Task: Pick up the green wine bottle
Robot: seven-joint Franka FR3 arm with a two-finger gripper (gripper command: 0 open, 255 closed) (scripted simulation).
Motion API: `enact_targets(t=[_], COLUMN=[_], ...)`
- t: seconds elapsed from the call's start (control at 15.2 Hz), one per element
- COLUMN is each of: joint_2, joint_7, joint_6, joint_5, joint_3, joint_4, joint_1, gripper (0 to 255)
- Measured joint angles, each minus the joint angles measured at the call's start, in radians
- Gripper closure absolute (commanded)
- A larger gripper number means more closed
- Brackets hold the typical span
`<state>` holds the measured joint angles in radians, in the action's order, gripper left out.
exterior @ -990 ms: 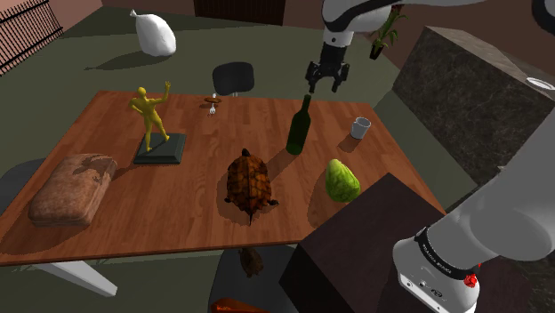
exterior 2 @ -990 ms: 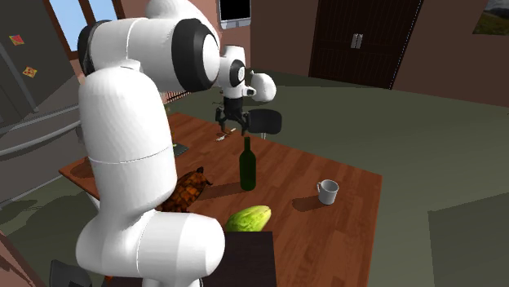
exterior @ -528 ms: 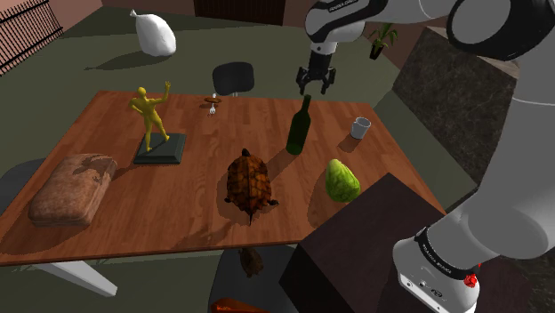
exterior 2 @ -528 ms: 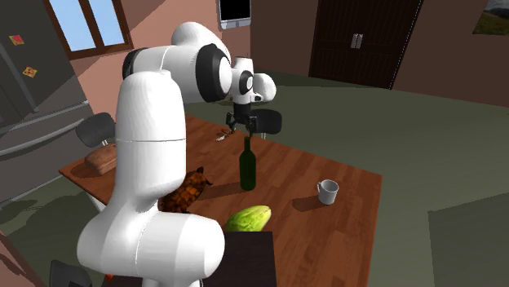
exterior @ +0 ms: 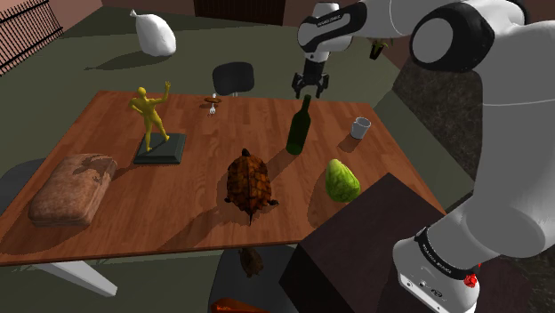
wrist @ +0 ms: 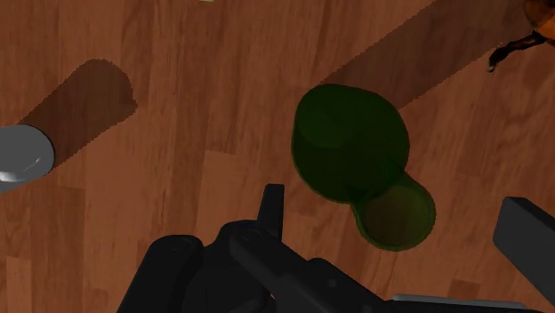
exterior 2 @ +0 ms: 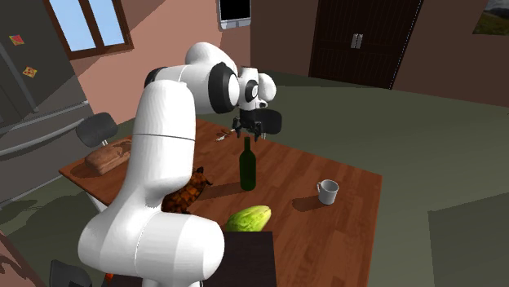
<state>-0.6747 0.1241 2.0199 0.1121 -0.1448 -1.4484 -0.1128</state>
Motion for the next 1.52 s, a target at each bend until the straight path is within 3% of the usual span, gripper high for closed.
enact_targets(t=[0.26, 0.33, 0.99, 1.52], joint_2=[-0.023, -0.028, -0.031, 0.017], joint_7=[-0.003, -0.002, -0.002, 0.001], joint_6=[0.039, 0.041, 0.043, -0.024], joint_5=[0.004, 0.004, 0.005, -0.002], joint_3=[0.002, 0.003, 0.003, -0.002], joint_4=[-0.016, -0.013, -0.011, 0.007], joint_1=[-0.001, -0.001, -0.001, 0.0], gripper=[0, 255, 255, 255])
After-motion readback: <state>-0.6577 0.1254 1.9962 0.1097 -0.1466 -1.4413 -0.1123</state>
